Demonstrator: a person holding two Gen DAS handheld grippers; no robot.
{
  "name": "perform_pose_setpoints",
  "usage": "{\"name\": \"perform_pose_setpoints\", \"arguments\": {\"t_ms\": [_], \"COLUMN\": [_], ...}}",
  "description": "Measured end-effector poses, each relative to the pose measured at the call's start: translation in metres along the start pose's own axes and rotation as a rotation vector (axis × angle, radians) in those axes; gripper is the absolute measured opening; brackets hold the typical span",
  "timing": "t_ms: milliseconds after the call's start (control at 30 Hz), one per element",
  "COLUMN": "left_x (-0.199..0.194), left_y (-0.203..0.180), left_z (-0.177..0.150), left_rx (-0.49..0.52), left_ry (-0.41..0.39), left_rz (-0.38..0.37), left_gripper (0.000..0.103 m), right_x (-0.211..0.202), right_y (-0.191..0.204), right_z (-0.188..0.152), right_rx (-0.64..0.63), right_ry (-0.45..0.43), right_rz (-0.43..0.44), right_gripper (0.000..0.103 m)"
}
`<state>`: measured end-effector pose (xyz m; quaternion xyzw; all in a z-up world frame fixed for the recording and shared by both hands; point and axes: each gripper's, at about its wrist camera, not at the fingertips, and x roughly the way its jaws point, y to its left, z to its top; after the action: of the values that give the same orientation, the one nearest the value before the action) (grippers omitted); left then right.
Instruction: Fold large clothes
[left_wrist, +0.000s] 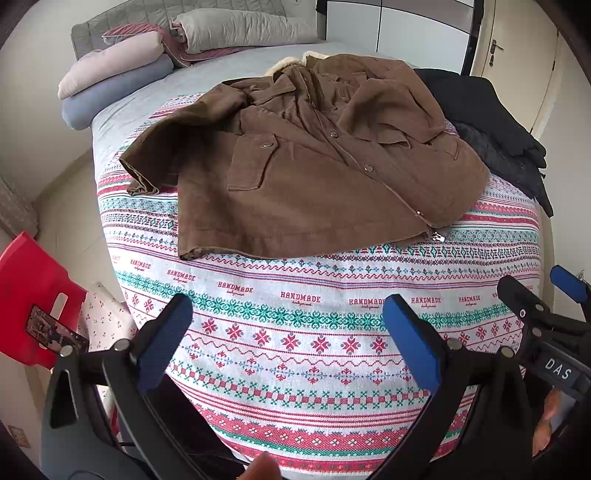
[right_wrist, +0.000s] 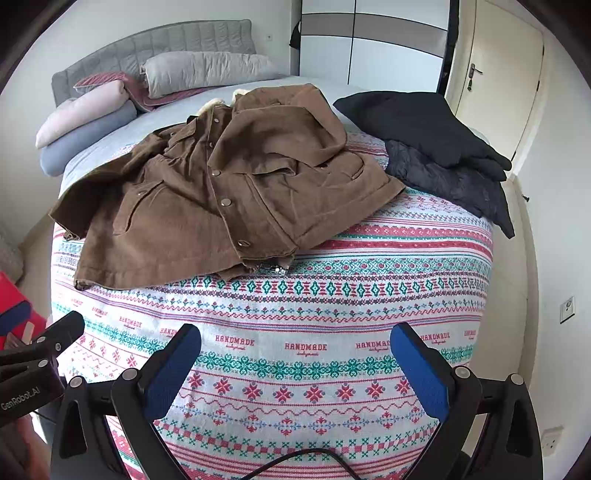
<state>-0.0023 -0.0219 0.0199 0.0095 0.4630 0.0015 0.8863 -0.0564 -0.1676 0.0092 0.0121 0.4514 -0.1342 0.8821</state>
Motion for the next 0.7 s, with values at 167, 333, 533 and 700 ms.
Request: {"name": "perform_pose_setpoints", "arguments": {"t_ms": [167,333,533,700], "left_x": [-0.002,0.001,0.004,0.007], "left_y": [0.001,0.004,0.011,0.018], "left_z": [0.004,0.008,0.015,0.029], "left_rx": [0.000,-0.002,0.003,0.052], "left_ry": [-0.016,-0.034,-0.096,-0.127], "left_rz": [0.007,0.034,-0.027,-0.077], "left_gripper": [0.103,0.103,0.103,0.103], "right_x": [0.000,0.006,0.023,0.030], "right_y": [0.000,-0.002,-0.016,-0.030], "right_z": [0.006,0.012,0.020,0.032], "right_rx": [-0.010,-0.028,-0.043,-0.143], "right_ry": [-0.015,-0.025,-0.008,-0.080], "right_rz": [0.002,0.005,0.047,0.009], "right_gripper": [0.103,0.103,0.103,0.103]}}
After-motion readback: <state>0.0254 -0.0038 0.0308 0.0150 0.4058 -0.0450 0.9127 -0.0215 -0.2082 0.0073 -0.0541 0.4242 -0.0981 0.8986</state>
